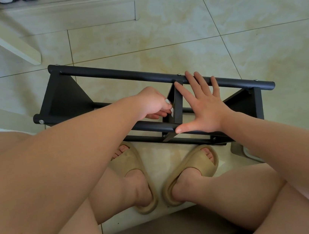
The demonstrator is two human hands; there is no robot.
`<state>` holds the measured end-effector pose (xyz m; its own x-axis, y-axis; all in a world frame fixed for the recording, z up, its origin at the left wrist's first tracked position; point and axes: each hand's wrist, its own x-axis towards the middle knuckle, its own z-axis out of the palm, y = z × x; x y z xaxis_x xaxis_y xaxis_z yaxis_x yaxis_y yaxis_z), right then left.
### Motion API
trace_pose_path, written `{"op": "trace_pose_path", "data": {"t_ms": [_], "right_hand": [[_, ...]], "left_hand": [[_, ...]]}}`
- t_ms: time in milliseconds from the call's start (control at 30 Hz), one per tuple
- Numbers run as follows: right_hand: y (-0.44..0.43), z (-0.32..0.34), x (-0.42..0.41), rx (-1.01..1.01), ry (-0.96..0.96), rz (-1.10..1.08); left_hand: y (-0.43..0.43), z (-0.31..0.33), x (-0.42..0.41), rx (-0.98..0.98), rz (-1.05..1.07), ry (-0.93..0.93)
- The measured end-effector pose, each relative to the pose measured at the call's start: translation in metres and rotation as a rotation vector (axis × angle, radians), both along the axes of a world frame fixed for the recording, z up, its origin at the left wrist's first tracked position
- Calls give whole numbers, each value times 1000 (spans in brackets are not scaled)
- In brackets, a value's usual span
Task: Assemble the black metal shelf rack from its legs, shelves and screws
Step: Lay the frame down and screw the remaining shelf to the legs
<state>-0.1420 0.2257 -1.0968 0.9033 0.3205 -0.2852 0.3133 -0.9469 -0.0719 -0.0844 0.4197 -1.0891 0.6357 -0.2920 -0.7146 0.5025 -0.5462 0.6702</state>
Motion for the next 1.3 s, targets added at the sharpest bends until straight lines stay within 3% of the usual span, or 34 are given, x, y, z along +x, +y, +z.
{"op": "trace_pose_path", "data": {"t_ms": [767, 1300], "right_hand": [[0, -2, 0, -13, -3, 3], [0, -3, 0, -5, -12, 3]], "left_hand": [[-1, -5, -2, -60, 44, 266], [-1, 1, -3, 64, -90, 188]]}}
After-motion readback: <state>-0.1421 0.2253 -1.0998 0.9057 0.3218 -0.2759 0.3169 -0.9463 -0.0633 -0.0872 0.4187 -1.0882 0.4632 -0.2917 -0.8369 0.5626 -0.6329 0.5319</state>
